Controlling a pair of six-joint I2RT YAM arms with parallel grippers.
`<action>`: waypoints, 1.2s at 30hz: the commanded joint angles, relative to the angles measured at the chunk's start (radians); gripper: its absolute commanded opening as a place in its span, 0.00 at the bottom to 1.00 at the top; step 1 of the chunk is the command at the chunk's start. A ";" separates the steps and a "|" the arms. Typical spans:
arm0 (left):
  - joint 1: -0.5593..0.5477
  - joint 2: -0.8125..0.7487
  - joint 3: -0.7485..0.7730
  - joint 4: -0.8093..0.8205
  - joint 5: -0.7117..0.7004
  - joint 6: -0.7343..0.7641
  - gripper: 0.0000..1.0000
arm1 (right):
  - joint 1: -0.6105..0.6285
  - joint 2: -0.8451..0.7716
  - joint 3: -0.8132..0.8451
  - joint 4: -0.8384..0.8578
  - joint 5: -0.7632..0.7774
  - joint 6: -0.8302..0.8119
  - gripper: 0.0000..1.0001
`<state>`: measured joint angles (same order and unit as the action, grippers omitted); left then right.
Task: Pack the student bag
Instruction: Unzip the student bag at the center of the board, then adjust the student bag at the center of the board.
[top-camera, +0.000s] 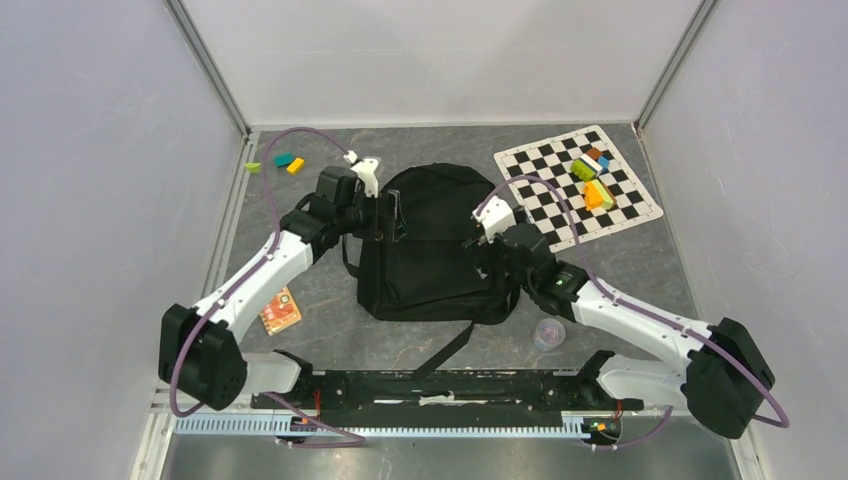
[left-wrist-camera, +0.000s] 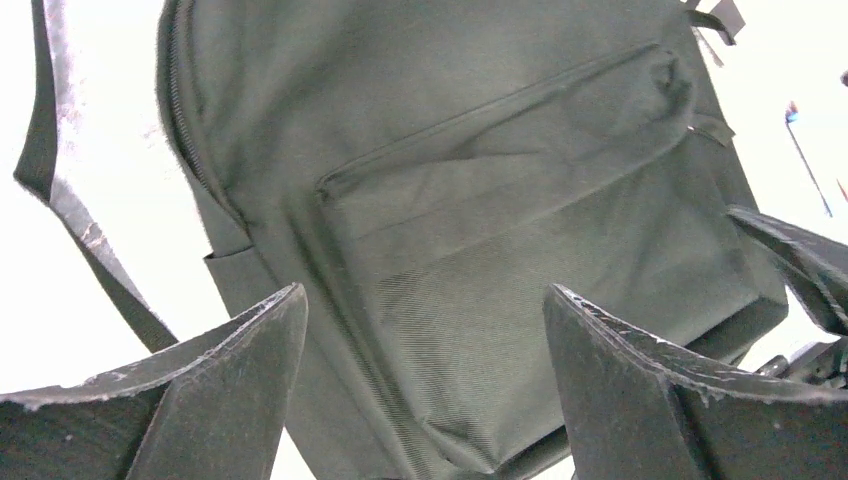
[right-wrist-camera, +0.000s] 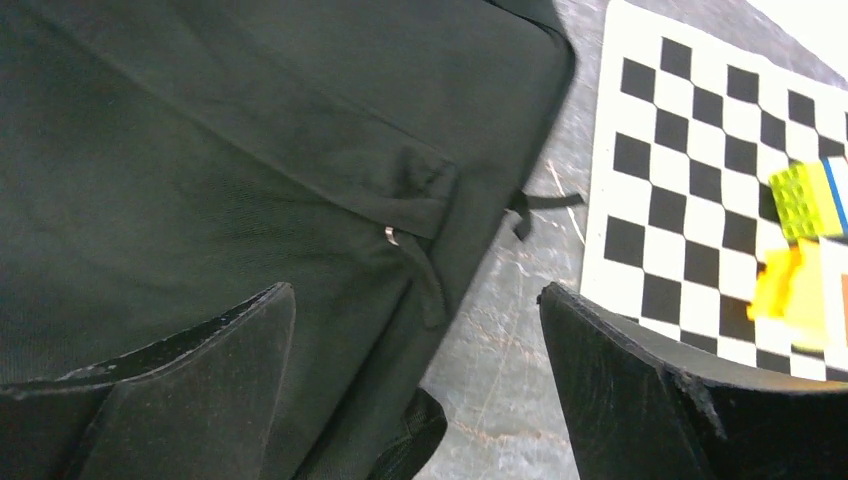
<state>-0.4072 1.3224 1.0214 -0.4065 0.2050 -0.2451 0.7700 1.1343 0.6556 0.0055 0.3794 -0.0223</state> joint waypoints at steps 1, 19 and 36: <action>-0.059 -0.051 -0.025 0.056 -0.076 0.091 0.93 | 0.001 0.069 0.045 0.080 -0.167 -0.191 0.97; -0.072 -0.061 -0.043 0.036 -0.118 0.074 0.91 | 0.001 0.508 0.390 0.099 -0.093 -0.335 0.50; -0.332 0.055 -0.131 0.371 0.014 0.318 0.93 | -0.118 0.549 0.613 -0.167 -0.468 -0.182 0.00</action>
<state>-0.7334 1.3308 0.9329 -0.2447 0.1440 -0.1043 0.6907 1.6947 1.2087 -0.1349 0.0917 -0.2554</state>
